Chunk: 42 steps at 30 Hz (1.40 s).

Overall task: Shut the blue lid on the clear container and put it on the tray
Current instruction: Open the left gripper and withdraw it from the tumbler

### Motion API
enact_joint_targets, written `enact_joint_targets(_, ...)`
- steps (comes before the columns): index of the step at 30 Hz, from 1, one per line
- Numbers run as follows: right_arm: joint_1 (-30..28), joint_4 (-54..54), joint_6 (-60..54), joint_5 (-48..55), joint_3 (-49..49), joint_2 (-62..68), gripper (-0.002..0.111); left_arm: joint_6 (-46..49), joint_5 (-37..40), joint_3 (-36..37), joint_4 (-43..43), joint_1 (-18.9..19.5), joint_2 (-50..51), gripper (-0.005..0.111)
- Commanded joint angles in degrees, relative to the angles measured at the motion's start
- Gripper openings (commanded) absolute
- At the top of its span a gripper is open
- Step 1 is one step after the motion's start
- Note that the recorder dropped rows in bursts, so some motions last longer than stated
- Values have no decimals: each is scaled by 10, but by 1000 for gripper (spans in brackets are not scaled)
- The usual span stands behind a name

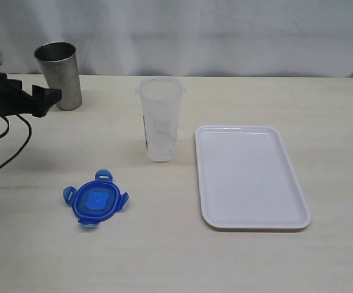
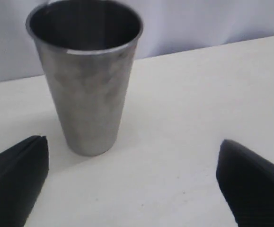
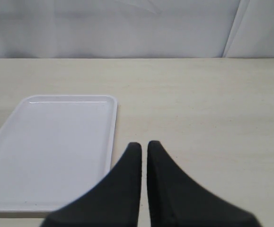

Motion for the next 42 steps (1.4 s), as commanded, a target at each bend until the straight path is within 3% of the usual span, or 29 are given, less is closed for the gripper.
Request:
enact_joint_targets(1,-4,0,0,-4,2,-2,4,-112,7,2,92,0,-60,89)
enact_joint_targets(6,-4,0,0,-4,2,-2,4,-263,83,2,224,0,-123,89)
enact_joint_targets(8,-4,0,0,-4,2,-2,4,-387,144,2,300,0,-156,89)
enact_joint_targets(11,-4,0,0,-4,2,-2,4,-600,169,2,477,0,-211,89)
enact_joint_targets(12,-4,0,0,-4,2,-2,4,-659,169,2,483,0,-227,89)
enact_joint_targets(16,-4,0,0,-4,2,-2,4,-714,119,2,483,0,-280,75)
enact_joint_targets(20,-4,0,0,-4,2,-2,4,-691,55,2,483,0,-310,40)
enact_joint_targets(25,-4,0,0,-4,2,-2,4,-516,16,2,483,0,-352,0)
enact_joint_targets(30,-4,0,0,-4,2,-2,4,-514,189,2,483,0,-402,0)
enact_joint_targets(34,-4,0,0,-4,2,-2,4,-487,408,2,483,0,-428,0)
enact_joint_targets(38,-4,0,0,-4,2,-2,4,-402,592,2,483,0,-420,0)
enact_joint_targets(40,-4,0,0,-4,2,-2,4,-366,668,2,444,0,-403,0)
enact_joint_targets(42,-4,0,0,-4,2,-2,4,-324,716,-5,352,0,-378,0)
